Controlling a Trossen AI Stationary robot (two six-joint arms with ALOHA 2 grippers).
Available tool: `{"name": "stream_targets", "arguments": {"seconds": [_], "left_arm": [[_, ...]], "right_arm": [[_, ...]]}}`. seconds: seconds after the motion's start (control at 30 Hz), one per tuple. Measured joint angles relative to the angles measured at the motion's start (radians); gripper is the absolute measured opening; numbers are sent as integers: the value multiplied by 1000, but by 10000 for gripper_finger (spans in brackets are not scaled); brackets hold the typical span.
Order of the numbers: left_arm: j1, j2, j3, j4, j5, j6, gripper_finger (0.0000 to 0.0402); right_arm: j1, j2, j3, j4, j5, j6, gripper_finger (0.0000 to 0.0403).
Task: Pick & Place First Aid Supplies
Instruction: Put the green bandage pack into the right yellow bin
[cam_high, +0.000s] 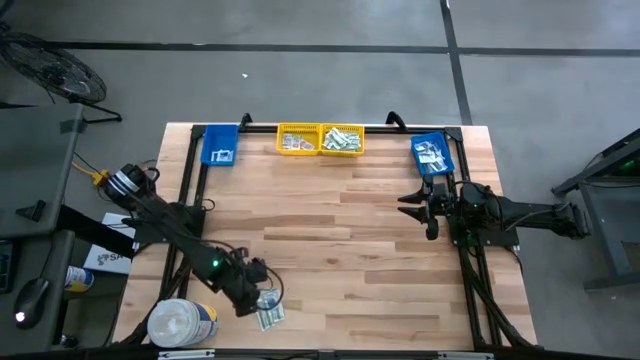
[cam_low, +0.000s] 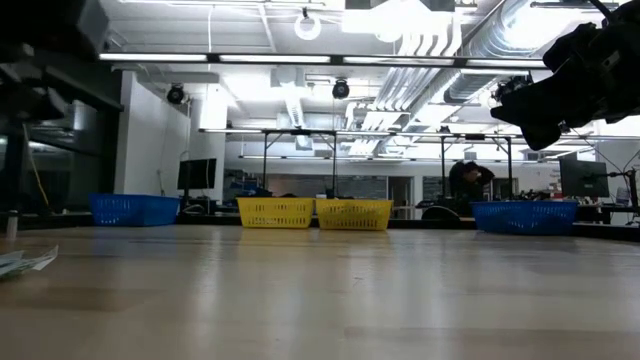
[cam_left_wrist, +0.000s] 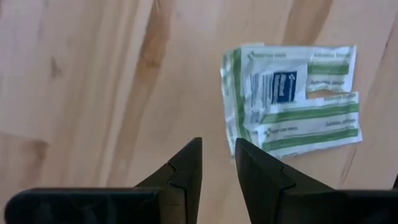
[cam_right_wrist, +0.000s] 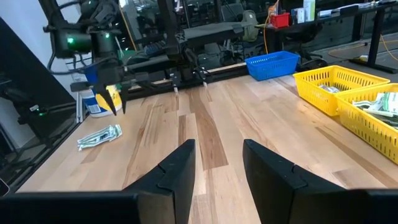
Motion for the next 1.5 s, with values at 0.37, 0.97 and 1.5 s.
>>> {"name": "stream_targets", "arguments": {"seconds": [0.37,0.97,1.5], "left_arm": [[-32,68,0,72,21,-90,96],[-39,171,4,108,45,-107,96],[-36,175,2,-128,-63,-143,96]], "right_arm": [[0,0,0,0,0,0,129],[0,0,0,0,0,0,129],[0,0,0,0,0,0,129]]}}
